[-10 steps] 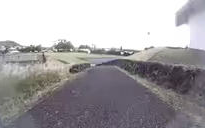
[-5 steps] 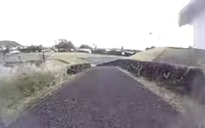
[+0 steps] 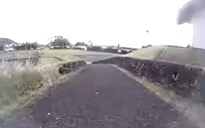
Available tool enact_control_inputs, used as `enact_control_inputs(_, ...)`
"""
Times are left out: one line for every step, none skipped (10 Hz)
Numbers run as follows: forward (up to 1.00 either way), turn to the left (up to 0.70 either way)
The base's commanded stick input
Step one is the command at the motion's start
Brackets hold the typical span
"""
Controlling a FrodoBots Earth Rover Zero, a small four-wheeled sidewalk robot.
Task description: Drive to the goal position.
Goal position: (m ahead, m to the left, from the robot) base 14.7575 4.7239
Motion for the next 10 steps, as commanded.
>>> enact_control_inputs(0.85, 0.00)
enact_control_inputs(0.85, 0.00)
enact_control_inputs(0.85, 0.00)
enact_control_inputs(0.85, 0.00)
enact_control_inputs(0.85, 0.00)
enact_control_inputs(0.85, 0.00)
enact_control_inputs(0.85, 0.00)
enact_control_inputs(0.85, 0.00)
enact_control_inputs(0.85, 0.00)
enact_control_inputs(0.85, 0.00)
